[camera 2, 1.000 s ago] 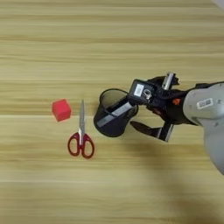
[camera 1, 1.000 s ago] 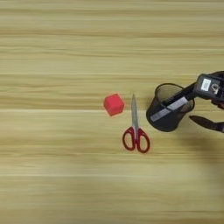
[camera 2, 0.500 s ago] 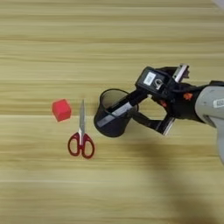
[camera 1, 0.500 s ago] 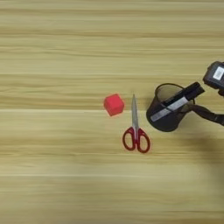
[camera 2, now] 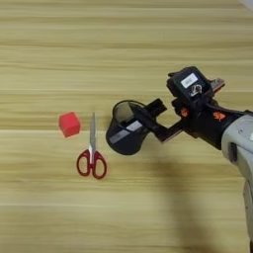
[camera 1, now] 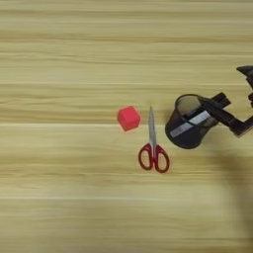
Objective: Move the objects on the table
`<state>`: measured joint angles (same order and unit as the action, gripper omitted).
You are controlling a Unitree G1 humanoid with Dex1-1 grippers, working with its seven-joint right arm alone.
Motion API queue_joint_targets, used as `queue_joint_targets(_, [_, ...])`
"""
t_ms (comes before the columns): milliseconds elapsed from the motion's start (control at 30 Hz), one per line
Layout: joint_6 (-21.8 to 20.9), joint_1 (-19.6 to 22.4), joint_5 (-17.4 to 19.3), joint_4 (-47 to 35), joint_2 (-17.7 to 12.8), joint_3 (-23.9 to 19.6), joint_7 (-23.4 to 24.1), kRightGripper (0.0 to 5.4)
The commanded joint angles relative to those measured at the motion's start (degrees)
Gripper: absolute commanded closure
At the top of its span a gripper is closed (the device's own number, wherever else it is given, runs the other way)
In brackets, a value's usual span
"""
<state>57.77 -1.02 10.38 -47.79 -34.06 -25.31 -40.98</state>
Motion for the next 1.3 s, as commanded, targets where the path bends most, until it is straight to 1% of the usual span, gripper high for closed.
queue_joint_targets(33, [-5.8, -1.7, 1.1, -3.3, 4.5, -2.7, 4.9, 0.04])
queue_joint_targets(133, [-8.7, -5.2, 1.8, -3.8, 8.8, -3.3, 7.2, 0.04])
queue_joint_targets(233, [-10.9, -8.0, 2.6, -3.5, 10.7, -3.4, 8.0, 0.04])
queue_joint_targets(333, [-13.2, -11.1, 4.4, -4.9, 12.4, -2.1, 7.7, 0.04])
queue_joint_targets(400, [-15.2, -12.5, 6.0, -5.4, 13.7, -0.8, 7.1, 0.04])
queue_joint_targets(500, [-18.6, -14.2, 7.9, -5.1, 15.8, 3.1, 6.4, 0.04])
queue_joint_targets(567, [-20.8, -15.2, 8.5, -4.3, 16.8, 5.5, 6.4, 0.04])
queue_joint_targets(767, [-26.3, -17.1, 9.4, -2.5, 18.2, 10.5, 6.3, 0.04])
queue_joint_targets(967, [-31.7, -18.7, 8.1, -0.3, 18.3, 16.9, 6.1, 0.04])
queue_joint_targets(1100, [-33.6, -18.3, 7.2, 1.9, 18.3, 20.5, 7.0, 0.04])
queue_joint_targets(1300, [-36.3, -16.8, 5.6, 6.3, 19.6, 25.7, 8.6, 0.04])
